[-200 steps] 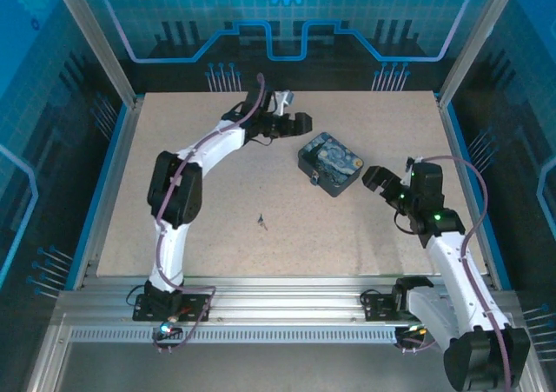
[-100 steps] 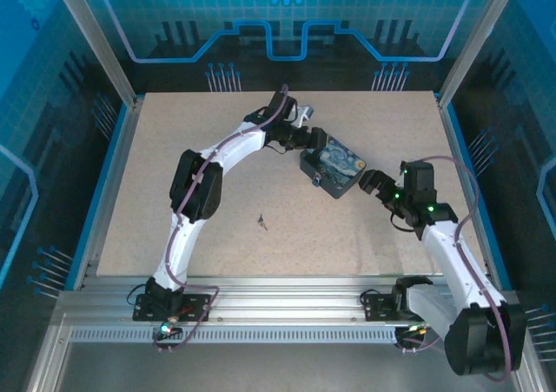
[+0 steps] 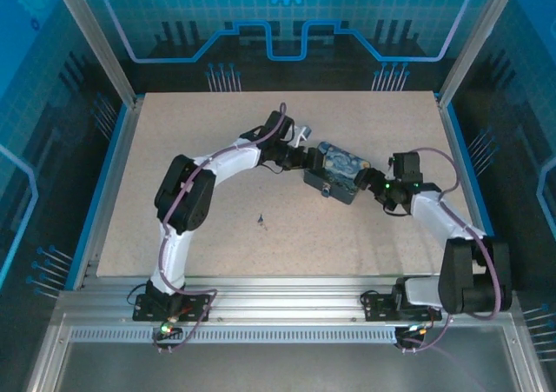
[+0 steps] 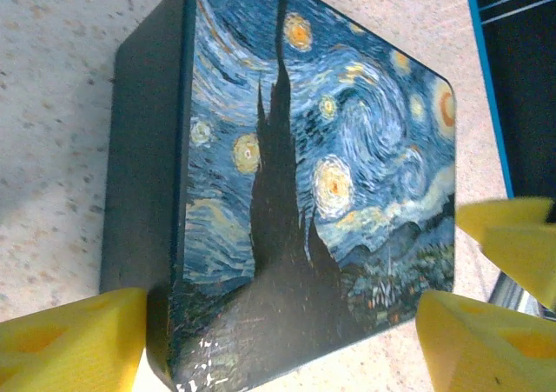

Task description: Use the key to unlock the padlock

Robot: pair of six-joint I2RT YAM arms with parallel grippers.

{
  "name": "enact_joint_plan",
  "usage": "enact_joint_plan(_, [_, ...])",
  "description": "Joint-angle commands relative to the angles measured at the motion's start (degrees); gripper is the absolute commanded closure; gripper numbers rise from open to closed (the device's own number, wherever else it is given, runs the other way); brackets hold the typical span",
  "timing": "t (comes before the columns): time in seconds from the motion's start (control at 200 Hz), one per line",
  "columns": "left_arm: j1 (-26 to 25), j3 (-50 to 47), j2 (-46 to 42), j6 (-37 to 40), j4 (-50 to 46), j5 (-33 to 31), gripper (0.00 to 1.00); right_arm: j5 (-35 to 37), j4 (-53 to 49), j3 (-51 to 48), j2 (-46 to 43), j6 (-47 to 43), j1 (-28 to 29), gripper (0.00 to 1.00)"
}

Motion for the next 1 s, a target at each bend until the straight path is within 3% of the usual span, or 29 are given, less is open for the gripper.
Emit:
enact_joint_plan(0.0, [-0.59, -2.16, -3.82, -1.91, 4.73, 2.24, 0.2, -4.51, 2.24, 3.91, 4.38, -2.57, -0.19, 0.22])
enact_joint_plan(0.55, [-0.51, -13.21, -9.85, -3.0, 9.34, 1.49, 0.23, -4.44, 0.39, 12.85, 14.33, -8.79, 9.97, 0.28])
enact_joint_plan(0.795, [0.43, -26.78, -19.4, -5.2, 13.27, -1.73, 0.23, -3.76, -1.36, 18.2, 19.14, -11.17, 15.44, 0.28])
enact_joint_plan(0.995, [4.63, -34.35, -26.59, -6.2, 13.96, -3.82, 0.23, -2.96, -0.92, 21.14, 21.52, -10.04, 18.9, 0.28])
